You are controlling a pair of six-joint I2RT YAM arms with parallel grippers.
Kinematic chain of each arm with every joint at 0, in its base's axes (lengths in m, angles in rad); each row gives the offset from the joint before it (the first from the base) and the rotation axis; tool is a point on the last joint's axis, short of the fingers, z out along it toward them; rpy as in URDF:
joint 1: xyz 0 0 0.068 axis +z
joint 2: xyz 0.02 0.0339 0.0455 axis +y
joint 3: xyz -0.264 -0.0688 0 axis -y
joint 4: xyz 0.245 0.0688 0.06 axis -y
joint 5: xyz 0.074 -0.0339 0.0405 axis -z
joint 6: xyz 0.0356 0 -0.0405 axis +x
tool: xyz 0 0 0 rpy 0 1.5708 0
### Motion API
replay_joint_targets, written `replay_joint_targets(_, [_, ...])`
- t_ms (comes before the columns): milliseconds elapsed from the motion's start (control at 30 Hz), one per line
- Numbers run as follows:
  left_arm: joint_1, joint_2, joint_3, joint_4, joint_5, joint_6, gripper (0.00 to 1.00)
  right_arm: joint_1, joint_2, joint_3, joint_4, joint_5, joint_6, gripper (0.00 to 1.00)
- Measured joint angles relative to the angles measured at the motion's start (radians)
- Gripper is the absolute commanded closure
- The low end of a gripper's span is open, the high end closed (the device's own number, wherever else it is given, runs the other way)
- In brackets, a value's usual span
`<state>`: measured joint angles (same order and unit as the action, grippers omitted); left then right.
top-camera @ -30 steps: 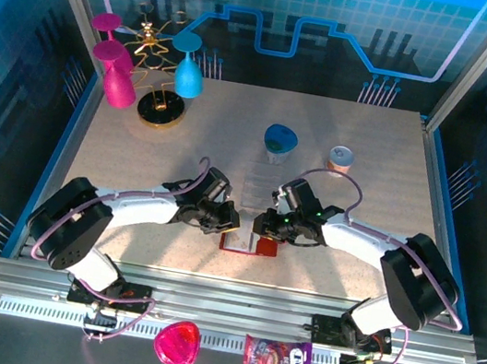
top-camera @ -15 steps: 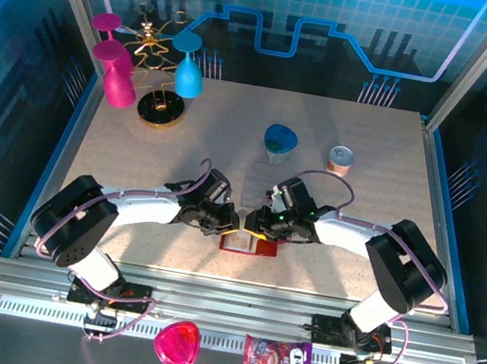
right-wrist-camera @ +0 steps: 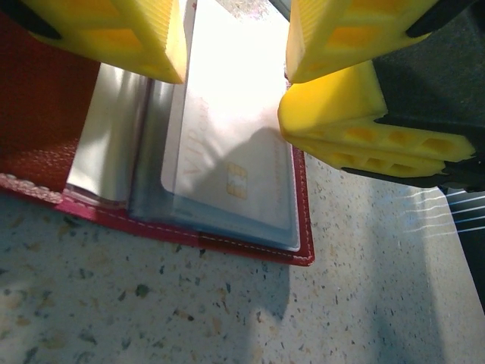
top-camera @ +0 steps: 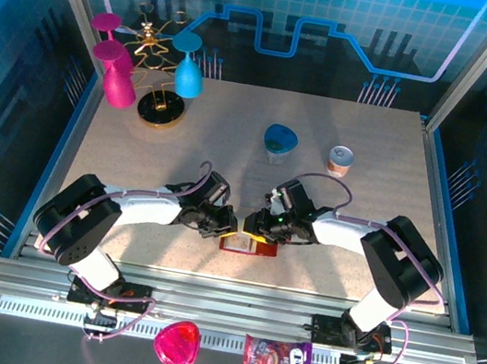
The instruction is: Take the credit cards out of the card holder
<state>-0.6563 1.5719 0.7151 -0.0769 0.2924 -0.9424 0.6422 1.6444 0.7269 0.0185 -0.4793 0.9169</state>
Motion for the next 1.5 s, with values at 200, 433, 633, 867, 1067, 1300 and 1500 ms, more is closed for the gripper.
replay_joint_targets(200, [0.000, 0.000, 0.000, 0.000, 0.000, 0.000, 0.90, 0.000, 0.000, 0.000, -0.004, 0.003, 0.000, 0.60])
replay_joint_targets(433, [0.000, 0.000, 0.000, 0.000, 0.000, 0.000, 0.90, 0.000, -0.006, 0.000, -0.034, 0.023, -0.009, 0.60])
replay_joint_targets(633, [0.000, 0.000, 0.000, 0.000, 0.000, 0.000, 0.90, 0.000, -0.019, 0.000, -0.056, 0.031, -0.012, 0.60])
replay_joint_targets(867, [0.000, 0.000, 0.000, -0.001, 0.000, 0.000, 0.90, 0.000, -0.041, 0.000, -0.071, 0.044, -0.012, 0.60])
replay_joint_targets(1067, [0.000, 0.000, 0.000, -0.006, 0.000, 0.000, 0.91, 0.000, -0.052, 0.000, -0.070, 0.047, -0.012, 0.62])
replay_joint_targets(1300, [0.000, -0.003, 0.000, -0.043, -0.002, 0.003, 0.91, 0.000, -0.051, 0.000, -0.046, 0.008, -0.011, 0.62])
replay_joint_targets(1500, [0.000, -0.003, 0.000, -0.053, -0.001, 0.003, 0.91, 0.000, -0.024, -0.002, -0.024, -0.015, -0.008, 0.62])
